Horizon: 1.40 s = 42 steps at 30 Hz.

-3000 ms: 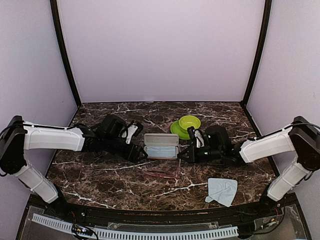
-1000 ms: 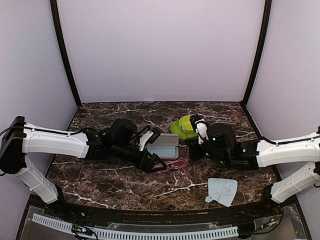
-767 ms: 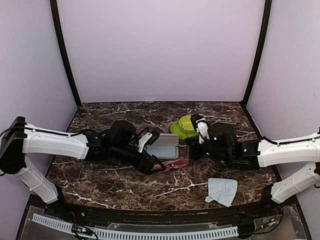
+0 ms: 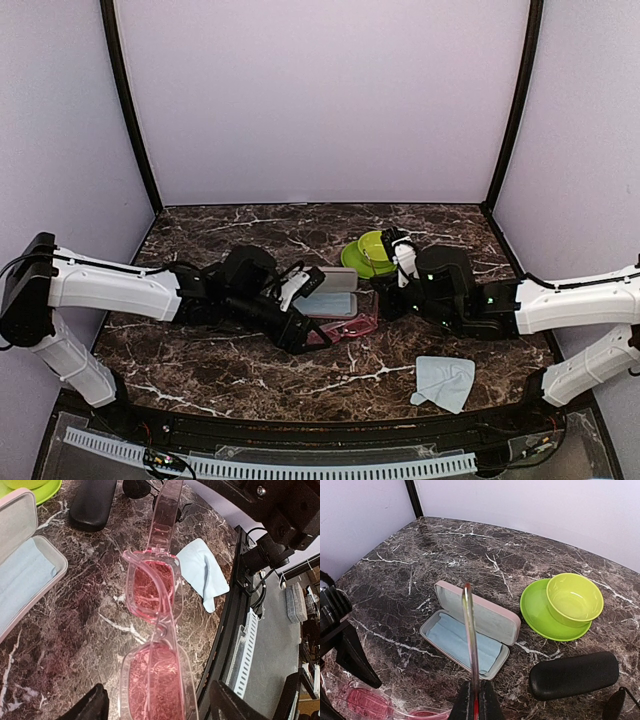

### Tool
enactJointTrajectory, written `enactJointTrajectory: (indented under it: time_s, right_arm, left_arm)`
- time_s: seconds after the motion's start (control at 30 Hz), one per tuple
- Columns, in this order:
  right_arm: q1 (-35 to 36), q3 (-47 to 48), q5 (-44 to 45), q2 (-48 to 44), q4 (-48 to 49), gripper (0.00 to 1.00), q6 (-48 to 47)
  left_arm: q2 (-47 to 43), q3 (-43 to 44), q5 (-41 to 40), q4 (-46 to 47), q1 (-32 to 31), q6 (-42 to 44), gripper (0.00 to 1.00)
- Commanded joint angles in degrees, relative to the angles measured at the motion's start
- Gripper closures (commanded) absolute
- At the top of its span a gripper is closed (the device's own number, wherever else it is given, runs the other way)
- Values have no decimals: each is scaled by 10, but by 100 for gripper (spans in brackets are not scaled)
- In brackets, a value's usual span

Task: Organize the sunglasses
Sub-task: Fold the left temple of the sunglasses with the sunglasses.

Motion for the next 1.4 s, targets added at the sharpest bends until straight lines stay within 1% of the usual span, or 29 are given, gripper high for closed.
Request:
enactJointTrajectory:
  time_s: [0.0, 0.23, 0.63, 0.73, 0.87, 0.97, 1.17, 1.37]
  right_arm:
    - [6, 10, 3, -2, 19, 100, 8]
    - [6, 12, 2, 1, 18, 100, 9]
    - [6, 14, -7, 8, 19, 100, 13]
    - [6, 18, -11, 13, 17, 93, 14]
    - [6, 15, -25, 13, 19, 81, 15]
    - [6, 13, -35, 13, 22, 73, 17]
    - [6, 4, -68, 6, 38, 64, 22]
    - [6, -2, -117, 11, 55, 60, 21]
  left_arm:
    - [6, 12, 3, -14, -4, 9, 32]
    - [9, 18, 0, -19, -5, 13, 48]
    - [10, 27, 4, -22, -5, 13, 67]
    - [7, 27, 4, -21, -5, 12, 74]
    - [3, 28, -4, -23, -5, 13, 82]
    - [1, 29, -6, -24, -5, 15, 87]
    - [2, 32, -22, -30, -5, 17, 90]
    - [4, 36, -26, -33, -5, 19, 92]
